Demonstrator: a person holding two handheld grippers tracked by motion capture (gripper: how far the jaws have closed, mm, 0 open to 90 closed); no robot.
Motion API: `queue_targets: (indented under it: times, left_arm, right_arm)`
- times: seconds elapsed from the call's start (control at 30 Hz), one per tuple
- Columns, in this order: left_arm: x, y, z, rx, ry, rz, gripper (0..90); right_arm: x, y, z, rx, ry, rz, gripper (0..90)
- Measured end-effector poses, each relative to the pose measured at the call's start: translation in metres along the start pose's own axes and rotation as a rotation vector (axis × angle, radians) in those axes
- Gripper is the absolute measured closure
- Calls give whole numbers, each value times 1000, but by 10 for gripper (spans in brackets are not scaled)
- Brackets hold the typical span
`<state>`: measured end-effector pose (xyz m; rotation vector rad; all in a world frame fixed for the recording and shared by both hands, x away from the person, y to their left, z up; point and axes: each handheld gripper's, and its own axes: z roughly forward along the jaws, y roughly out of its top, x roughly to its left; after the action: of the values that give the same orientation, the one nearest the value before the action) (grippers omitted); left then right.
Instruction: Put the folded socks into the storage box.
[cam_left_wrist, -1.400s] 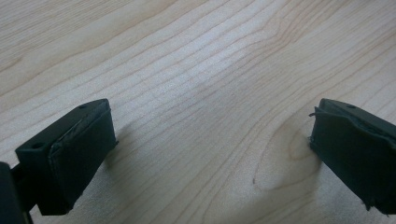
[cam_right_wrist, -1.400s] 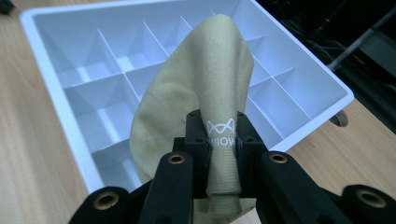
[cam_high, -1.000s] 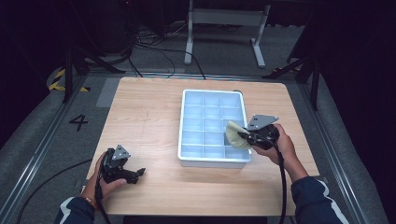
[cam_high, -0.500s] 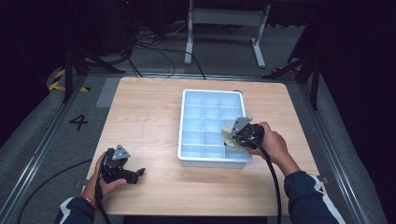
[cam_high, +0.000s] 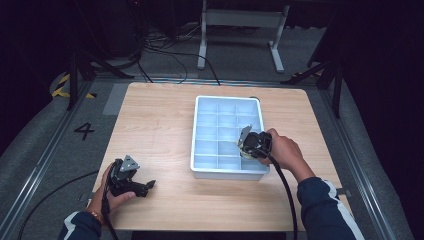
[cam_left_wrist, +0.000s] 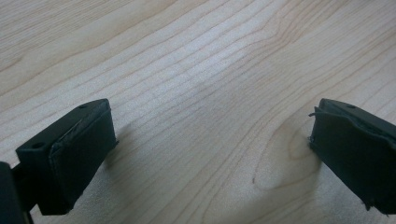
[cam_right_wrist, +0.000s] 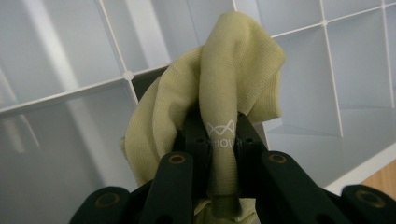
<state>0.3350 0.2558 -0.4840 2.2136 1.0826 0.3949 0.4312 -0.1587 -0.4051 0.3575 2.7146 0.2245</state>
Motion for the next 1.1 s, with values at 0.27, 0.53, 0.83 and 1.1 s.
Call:
queue_targets:
  times: [0.27, 0.53, 0.83, 1.1]
  left_arm:
    - [0, 0, 0, 1, 1, -1, 4]
    - [0, 0, 0, 1, 1, 0, 4]
    - [0, 0, 0, -1, 0, 1, 4]
    - [0, 0, 0, -1, 0, 0, 4]
  right_arm:
    - [-1, 8, 15, 87, 51, -5, 806]
    - [1, 13, 26, 147, 103, -13, 801]
    - [-1, 10, 27, 122, 117, 20, 796]
    - [-1, 9, 27, 115, 116, 26, 796]
